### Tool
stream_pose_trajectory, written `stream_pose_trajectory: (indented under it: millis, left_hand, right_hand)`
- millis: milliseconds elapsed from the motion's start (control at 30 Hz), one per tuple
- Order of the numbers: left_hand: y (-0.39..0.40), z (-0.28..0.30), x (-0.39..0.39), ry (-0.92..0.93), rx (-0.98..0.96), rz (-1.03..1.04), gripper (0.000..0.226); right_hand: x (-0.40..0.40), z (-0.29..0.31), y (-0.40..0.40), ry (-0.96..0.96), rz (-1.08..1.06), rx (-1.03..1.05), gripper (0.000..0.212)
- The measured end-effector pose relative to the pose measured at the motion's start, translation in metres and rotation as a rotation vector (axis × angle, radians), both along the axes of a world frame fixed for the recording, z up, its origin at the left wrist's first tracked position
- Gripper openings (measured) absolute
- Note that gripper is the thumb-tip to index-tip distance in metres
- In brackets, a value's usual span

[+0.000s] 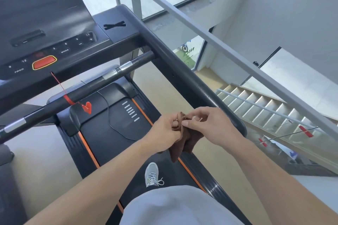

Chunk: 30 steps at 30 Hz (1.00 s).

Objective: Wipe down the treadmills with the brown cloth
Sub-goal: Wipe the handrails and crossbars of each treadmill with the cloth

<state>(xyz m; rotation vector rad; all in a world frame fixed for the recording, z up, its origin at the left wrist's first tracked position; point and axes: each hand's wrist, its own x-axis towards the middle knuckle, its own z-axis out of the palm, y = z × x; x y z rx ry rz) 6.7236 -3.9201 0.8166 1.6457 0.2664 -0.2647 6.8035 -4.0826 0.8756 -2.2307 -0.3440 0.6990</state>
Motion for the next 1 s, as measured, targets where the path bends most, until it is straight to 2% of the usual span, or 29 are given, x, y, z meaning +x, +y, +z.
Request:
stream_pose_trajectory:
  millis: [67,200,267,367,500,567,733,867,1000]
  left_hand:
    - [0.001,0.002,0.0,0.022,-0.069,-0.001,0.024]
    - [0.003,0.001,-0.001,0.073,-0.154,0.078,0.04]
    - [0.003,-0.01,-0.005,0.065,-0.041,0.07,0.039]
    - [0.003,-0.041,-0.017,0.085,0.237,-0.07,0.031]
    - [0.001,-0.076,-0.024,0.197,0.319,-0.071,0.012]
    - [0.004,-0.08,-0.024,0.178,0.377,0.008,0.006]
    - [0.018,-0.07,-0.028,0.111,0.5,0.199,0.029]
    - [0.01,-0.055,-0.035,-0.001,0.501,0.229,0.026]
    - [-0.019,-0.03,-0.036,-0.136,0.482,0.207,0.018]
  right_hand:
    - [-0.002,0.001,0.0,-0.05,-0.035,0.038,0.019]
    - [-0.012,-0.001,-0.001,-0.178,-0.063,0.156,0.017]
    - [-0.02,-0.002,-0.001,-0.166,-0.123,0.254,0.018]
    - [-0.024,-0.001,-0.003,-0.199,-0.225,0.384,0.023]
    - [-0.017,0.005,-0.011,-0.209,-0.319,0.463,0.024]
    - [-0.012,0.004,-0.017,-0.211,-0.357,0.458,0.022]
    - [0.0,-0.004,-0.039,-0.243,-0.502,0.47,0.016]
    - [0.003,-0.001,-0.07,-0.314,-0.609,0.432,0.017]
    - [0.009,0.011,-0.111,-0.465,-0.696,0.366,0.019]
